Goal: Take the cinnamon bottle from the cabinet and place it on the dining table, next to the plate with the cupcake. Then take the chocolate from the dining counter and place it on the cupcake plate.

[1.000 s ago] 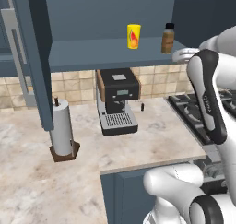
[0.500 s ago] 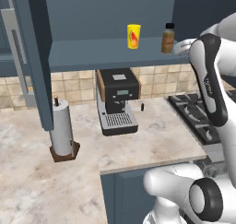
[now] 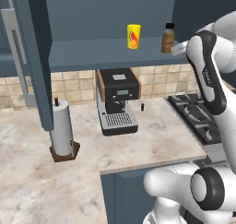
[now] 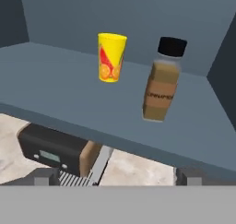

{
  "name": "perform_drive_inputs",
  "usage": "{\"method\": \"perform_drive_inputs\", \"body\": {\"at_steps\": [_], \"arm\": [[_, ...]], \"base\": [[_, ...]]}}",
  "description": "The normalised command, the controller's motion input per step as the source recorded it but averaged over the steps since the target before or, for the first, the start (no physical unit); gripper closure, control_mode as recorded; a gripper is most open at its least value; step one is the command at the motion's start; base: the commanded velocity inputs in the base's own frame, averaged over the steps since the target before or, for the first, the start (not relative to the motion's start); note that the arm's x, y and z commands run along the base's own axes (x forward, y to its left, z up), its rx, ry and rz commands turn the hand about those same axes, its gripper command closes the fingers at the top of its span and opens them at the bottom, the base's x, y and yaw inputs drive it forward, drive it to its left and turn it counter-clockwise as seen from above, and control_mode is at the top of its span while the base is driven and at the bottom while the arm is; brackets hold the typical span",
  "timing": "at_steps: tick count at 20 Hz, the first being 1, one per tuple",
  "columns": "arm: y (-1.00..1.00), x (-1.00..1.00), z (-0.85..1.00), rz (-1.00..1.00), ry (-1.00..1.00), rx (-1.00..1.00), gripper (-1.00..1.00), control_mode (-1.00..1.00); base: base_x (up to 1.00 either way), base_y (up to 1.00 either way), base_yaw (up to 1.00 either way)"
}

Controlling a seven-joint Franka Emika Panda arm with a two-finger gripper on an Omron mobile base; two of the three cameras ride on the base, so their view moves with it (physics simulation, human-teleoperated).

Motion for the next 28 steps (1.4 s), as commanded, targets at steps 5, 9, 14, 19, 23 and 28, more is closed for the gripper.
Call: {"method": "perform_drive_inputs", "body": {"at_steps": [5, 9, 14, 19, 23, 28], "arm": [[-0.03, 0.37, -0.03, 0.02, 0.00, -0.03, -1.00, -1.00], [-0.09, 0.28, -0.05, 0.00, 0.00, 0.00, -1.00, -1.00], [-0.09, 0.24, -0.17, 0.00, 0.00, 0.00, -1.00, -1.00], [0.00, 0.36, -0.13, 0.00, 0.00, 0.00, -1.00, -1.00], [-0.01, 0.36, -0.06, 0.00, 0.00, 0.00, -1.00, -1.00], [-0.15, 0.24, -0.02, 0.00, 0.00, 0.00, -1.00, -1.00]], "base": [[0.00, 0.00, 0.00], [0.00, 0.00, 0.00], [0.00, 0.00, 0.00], [0.00, 0.00, 0.00], [0.00, 0.00, 0.00], [0.00, 0.00, 0.00]]}}
